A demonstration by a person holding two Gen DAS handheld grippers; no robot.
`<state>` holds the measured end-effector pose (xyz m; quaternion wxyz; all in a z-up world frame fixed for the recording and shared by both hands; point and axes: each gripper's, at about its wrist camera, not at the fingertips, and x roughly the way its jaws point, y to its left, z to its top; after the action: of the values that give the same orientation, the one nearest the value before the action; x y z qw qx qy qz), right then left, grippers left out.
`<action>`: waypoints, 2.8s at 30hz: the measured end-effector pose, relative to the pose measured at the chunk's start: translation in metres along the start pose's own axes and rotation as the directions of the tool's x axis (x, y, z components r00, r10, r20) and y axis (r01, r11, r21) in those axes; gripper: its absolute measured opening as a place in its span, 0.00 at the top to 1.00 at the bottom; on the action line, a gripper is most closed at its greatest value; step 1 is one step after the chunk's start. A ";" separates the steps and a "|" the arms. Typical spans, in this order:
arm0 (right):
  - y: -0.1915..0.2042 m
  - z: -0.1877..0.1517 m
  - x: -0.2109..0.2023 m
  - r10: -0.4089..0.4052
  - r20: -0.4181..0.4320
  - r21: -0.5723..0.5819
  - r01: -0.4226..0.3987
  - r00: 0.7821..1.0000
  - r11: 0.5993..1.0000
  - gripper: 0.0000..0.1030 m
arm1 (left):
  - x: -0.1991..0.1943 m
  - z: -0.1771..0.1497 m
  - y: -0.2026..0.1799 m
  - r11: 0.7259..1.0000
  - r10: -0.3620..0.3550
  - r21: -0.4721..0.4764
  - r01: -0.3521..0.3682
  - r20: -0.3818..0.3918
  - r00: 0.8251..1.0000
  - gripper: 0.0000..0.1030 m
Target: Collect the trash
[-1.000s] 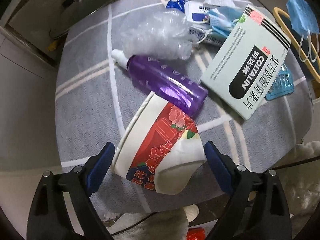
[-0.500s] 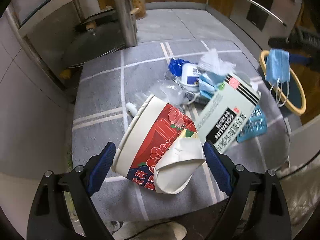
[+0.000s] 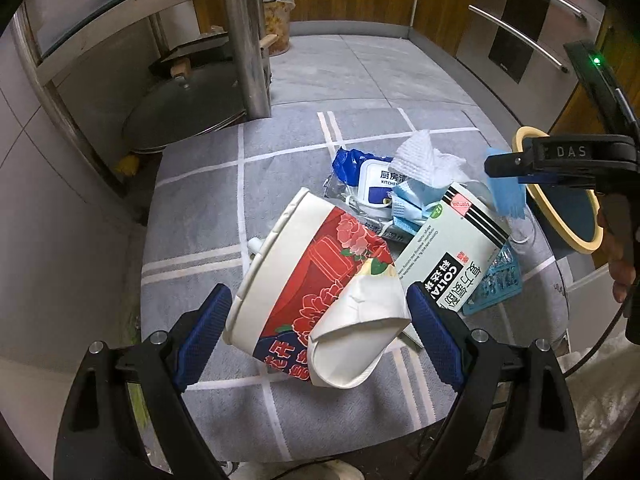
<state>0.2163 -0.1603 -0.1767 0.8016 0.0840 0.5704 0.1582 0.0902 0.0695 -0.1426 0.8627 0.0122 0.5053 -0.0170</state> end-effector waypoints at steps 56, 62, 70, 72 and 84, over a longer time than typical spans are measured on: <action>-0.047 -0.001 -0.222 0.208 0.550 -0.119 -0.171 0.809 0.978 0.98 | -0.085 0.059 -0.046 0.992 -0.122 0.058 0.111 0.268 0.956 0.15; -0.066 -0.012 -0.248 0.186 0.607 -0.105 -0.154 0.772 0.982 0.98 | -0.098 0.086 -0.049 0.990 -0.142 0.031 0.139 0.284 0.948 0.15; -0.114 -0.019 -0.260 0.113 0.644 -0.023 -0.129 0.757 0.991 0.98 | -0.090 0.118 -0.111 0.971 -0.227 0.142 0.193 0.290 0.930 0.15; -0.127 -0.019 -0.261 0.092 0.646 0.002 -0.122 0.757 0.992 0.98 | -0.085 0.126 -0.135 0.959 -0.260 0.185 0.214 0.279 0.924 0.15; -0.193 0.006 -0.225 -0.084 0.581 0.168 -0.019 0.809 0.986 0.98 | -0.023 0.137 -0.258 0.872 -0.388 0.367 0.323 0.116 0.914 0.15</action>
<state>0.1846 -0.4191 -0.0355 0.9311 0.1854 0.3079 0.0628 0.1878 -0.1929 -0.0567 0.8727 0.0659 0.4052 -0.2641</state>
